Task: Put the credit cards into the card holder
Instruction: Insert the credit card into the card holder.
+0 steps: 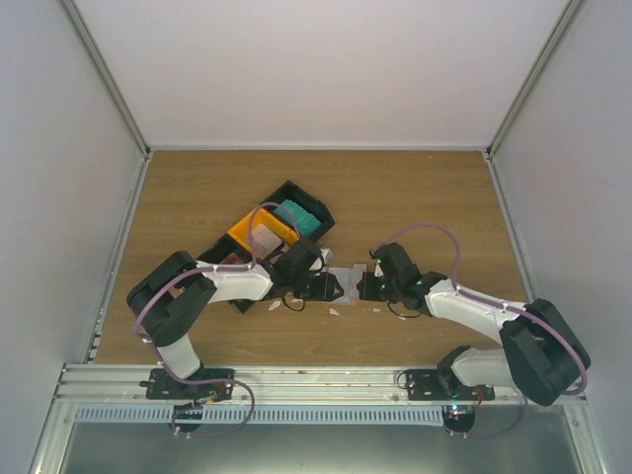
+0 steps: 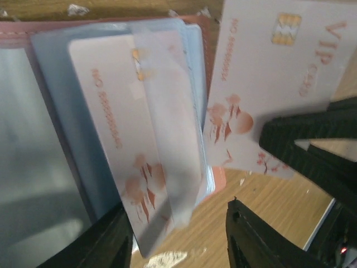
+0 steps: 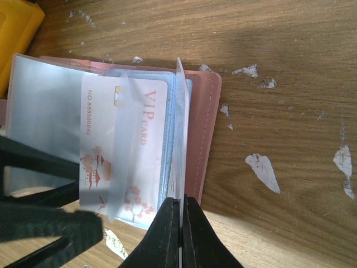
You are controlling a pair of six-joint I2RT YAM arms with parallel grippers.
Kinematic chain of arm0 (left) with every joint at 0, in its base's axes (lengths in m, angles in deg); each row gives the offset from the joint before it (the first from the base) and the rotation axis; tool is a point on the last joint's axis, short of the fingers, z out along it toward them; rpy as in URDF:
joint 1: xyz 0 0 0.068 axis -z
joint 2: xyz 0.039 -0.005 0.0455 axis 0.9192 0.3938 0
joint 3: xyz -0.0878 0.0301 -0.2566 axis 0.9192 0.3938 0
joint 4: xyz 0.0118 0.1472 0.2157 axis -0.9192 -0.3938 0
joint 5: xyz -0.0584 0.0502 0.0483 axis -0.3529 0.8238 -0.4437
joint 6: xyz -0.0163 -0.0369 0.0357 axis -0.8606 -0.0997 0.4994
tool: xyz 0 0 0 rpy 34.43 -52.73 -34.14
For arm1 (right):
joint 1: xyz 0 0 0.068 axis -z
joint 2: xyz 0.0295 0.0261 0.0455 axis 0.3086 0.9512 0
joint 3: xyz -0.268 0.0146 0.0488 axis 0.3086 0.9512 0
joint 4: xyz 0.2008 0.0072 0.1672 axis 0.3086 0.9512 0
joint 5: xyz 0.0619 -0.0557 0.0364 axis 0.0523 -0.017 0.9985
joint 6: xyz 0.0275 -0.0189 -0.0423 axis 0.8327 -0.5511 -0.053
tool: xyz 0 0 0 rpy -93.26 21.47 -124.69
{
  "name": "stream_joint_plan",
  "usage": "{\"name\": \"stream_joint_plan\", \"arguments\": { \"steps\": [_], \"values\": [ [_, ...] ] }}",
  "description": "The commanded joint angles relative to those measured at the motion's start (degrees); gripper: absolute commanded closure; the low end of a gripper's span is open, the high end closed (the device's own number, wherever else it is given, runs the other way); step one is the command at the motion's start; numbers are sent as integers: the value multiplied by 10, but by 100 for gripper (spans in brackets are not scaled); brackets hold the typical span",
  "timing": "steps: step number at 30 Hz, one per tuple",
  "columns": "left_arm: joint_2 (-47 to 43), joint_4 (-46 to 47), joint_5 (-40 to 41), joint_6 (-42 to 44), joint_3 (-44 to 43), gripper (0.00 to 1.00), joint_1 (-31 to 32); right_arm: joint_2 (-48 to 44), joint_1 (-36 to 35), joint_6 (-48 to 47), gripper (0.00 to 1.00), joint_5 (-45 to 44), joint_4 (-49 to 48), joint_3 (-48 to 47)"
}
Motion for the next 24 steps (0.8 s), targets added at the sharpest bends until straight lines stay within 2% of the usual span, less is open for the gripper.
{"name": "stream_joint_plan", "arguments": {
  "steps": [1, 4, 9, 15, 19, 24],
  "values": [
    [-44, -80, 32, 26, 3, 48, 10, -3, -4, -2, 100, -25, 42, 1],
    [-58, -95, 35, 30, 4, 41, 10, -5, -5, -1, 100, -30, 47, -2],
    [-69, -105, 45, 24, 7, 37, 10, -7, -5, 1, 99, -31, 50, -4],
    [-52, -95, 58, 18, -5, 70, 10, -19, -5, 0, 100, -34, 52, -6],
    [-32, -98, 78, 21, -25, 77, 9, -22, -5, -2, 100, -36, 53, -10],
    [1, -102, 86, 32, -43, 80, 7, -33, -5, -6, 100, -36, 50, -14]
  ]
}}
